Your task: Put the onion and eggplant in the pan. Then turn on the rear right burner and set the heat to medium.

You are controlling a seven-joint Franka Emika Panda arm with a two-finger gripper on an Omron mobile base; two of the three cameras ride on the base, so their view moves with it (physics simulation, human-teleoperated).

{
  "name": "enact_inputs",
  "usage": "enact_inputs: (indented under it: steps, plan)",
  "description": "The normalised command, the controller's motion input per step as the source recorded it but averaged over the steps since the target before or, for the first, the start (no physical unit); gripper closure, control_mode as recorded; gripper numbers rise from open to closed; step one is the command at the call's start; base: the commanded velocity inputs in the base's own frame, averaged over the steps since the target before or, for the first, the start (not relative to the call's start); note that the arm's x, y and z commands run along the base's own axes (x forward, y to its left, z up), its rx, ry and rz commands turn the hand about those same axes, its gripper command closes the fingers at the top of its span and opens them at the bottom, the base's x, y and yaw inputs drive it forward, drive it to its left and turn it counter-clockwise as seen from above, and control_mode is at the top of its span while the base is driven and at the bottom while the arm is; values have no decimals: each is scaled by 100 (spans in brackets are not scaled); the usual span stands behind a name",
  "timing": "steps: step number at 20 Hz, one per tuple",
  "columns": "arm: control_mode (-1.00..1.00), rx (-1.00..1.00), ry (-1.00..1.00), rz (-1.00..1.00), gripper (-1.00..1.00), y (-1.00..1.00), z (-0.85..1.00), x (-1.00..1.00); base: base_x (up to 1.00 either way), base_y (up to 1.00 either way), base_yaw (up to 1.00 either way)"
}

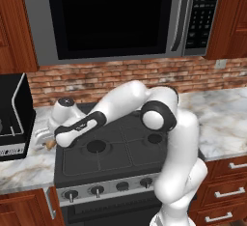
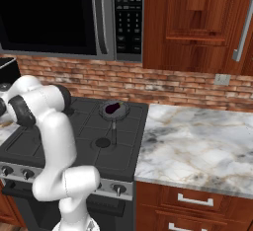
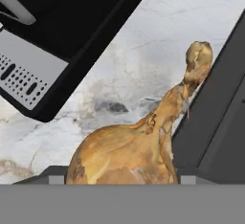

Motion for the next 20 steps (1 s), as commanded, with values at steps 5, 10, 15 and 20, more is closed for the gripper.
enact_inputs:
  steps: [5, 10, 15, 20]
  plan:
    - [-100, 0, -4, -1, 100, -34, 69, -22, 0, 0, 0]
    - [-100, 0, 0, -4, 100, -31, 49, -10, 0, 0, 0]
    - [-100, -2, 0, -4, 100, -48, 49, 0, 0, 0, 0]
    - [-100, -6, 0, -10, 100, -73, 42, 0, 0, 0, 0]
